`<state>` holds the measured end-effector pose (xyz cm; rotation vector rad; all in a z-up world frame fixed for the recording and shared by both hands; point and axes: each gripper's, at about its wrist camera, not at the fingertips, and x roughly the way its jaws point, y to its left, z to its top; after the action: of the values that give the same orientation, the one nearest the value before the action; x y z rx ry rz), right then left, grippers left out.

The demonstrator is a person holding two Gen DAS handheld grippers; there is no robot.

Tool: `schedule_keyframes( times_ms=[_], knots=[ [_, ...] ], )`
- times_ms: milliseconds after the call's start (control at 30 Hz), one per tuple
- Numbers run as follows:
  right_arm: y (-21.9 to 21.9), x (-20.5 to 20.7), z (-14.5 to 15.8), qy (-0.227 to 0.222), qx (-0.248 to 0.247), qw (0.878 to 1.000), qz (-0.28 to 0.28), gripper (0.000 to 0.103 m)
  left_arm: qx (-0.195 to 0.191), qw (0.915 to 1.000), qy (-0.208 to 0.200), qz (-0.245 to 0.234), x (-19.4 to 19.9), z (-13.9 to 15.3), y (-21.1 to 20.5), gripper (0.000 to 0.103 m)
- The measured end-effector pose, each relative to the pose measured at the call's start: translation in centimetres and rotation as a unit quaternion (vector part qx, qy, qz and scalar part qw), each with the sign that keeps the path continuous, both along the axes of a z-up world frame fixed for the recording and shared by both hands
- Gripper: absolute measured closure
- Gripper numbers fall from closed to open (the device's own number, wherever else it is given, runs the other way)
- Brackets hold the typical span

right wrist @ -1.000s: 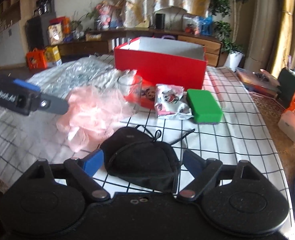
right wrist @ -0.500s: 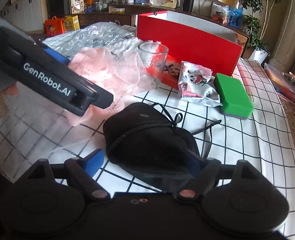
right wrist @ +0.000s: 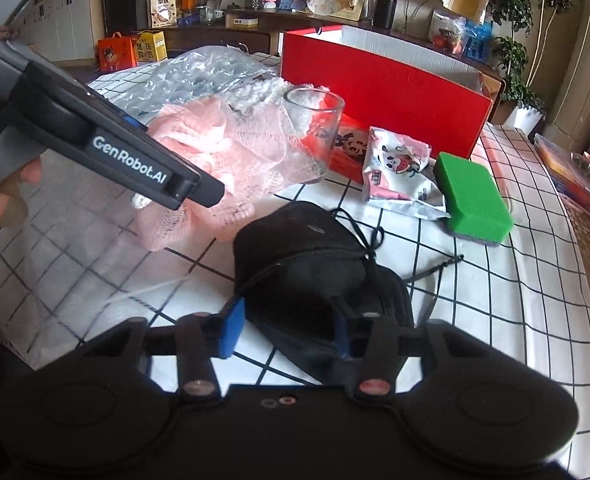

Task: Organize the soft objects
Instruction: 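Grasp the pink mesh puff with left tool while right tool grasps black cloth, then carry the pink puff and black cloth with both tools into the red box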

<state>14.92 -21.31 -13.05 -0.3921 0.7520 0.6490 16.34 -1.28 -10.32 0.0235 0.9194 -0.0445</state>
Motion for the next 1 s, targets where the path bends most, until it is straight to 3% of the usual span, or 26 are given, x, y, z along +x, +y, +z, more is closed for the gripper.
schedule_keyframes(
  times_ms=[433,1000],
  knots=[
    [-1.2,0.1,2.9,-0.032,0.025,0.999,-0.021,0.085,-0.009,0.9997,-0.016,0.019,-0.1,1.5,1.1,0.066],
    [-5.3,2.4,8.9,-0.036,0.101,0.992,-0.067,0.091,-0.010,0.9991,-0.037,0.019,-0.3,6.4,2.6,0.069]
  ],
)
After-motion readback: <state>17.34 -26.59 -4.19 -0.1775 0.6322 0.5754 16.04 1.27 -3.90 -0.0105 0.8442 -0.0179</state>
